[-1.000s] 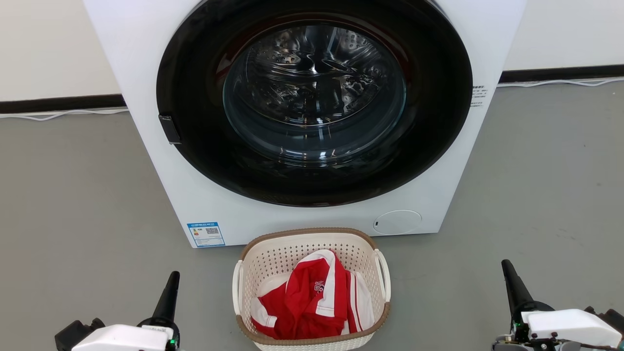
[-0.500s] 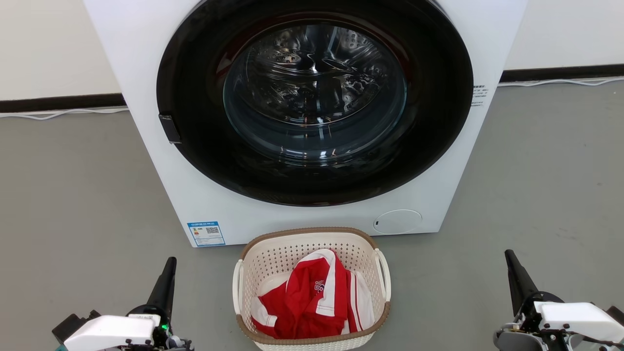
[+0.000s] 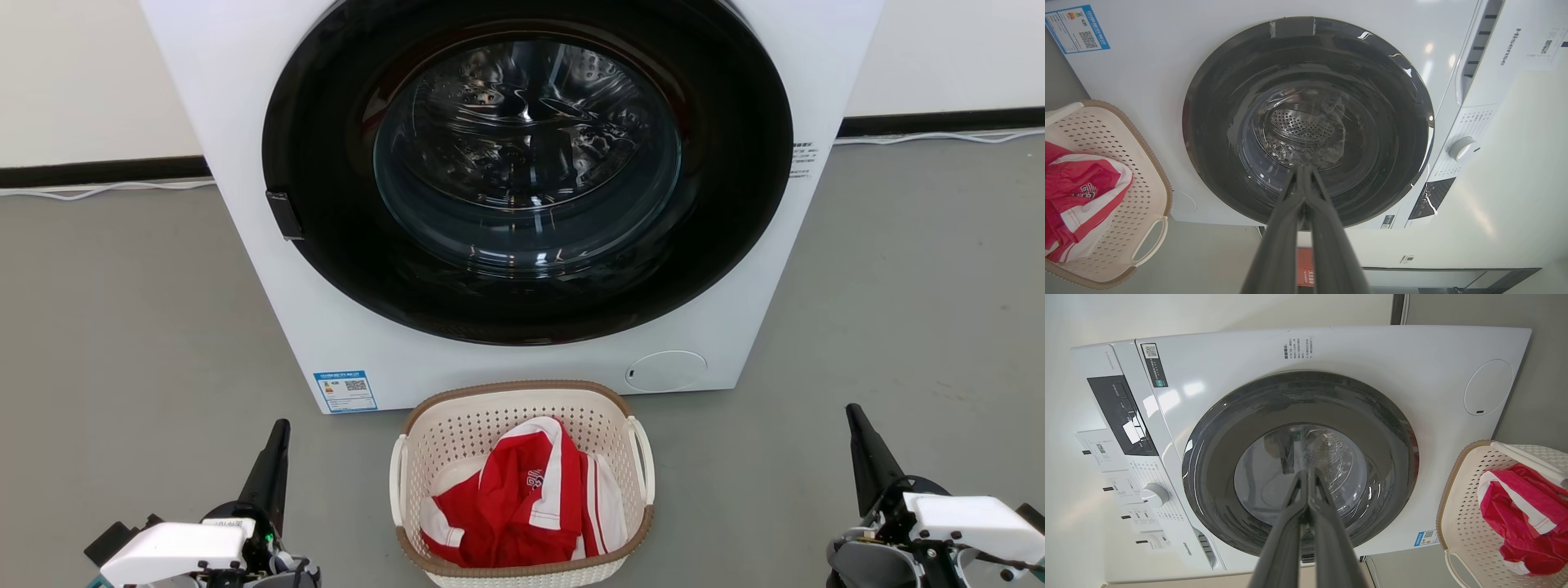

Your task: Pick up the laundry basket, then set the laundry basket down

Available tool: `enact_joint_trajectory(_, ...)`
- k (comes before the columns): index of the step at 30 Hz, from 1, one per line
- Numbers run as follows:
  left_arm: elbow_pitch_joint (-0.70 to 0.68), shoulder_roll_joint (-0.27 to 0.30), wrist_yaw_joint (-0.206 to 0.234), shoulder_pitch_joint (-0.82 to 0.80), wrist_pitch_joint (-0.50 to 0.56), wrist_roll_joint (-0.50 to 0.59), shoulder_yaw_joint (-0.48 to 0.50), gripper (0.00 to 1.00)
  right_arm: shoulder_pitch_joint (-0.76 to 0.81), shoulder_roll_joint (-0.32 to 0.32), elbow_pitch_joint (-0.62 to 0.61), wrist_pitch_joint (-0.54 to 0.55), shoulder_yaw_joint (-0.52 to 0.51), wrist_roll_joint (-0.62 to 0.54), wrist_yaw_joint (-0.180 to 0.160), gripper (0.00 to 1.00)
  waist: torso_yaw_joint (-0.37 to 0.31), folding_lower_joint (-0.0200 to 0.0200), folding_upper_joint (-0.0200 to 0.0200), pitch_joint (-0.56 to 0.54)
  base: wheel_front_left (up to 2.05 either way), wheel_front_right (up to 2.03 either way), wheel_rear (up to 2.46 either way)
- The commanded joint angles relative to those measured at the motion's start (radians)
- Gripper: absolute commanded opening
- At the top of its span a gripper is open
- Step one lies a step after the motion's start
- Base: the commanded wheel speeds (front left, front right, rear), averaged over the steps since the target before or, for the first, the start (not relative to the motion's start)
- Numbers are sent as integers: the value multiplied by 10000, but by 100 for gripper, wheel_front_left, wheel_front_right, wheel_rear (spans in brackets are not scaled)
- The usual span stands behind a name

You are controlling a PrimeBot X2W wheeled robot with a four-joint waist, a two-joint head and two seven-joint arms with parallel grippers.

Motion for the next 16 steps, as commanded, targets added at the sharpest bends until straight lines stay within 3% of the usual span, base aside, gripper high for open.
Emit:
enact_joint_trajectory(1, -220, 78, -73, -531, 25, -36, 314, 0, -409, -68, -298, 77, 179, 68, 73, 0, 0, 0, -1, 0, 0, 0, 0)
enact_joint_trajectory(16, -218, 43, -73, -535, 65, 6, 364, 0, -409, -68, -298, 77, 179, 68, 73, 0, 0, 0, -1, 0, 0, 0, 0)
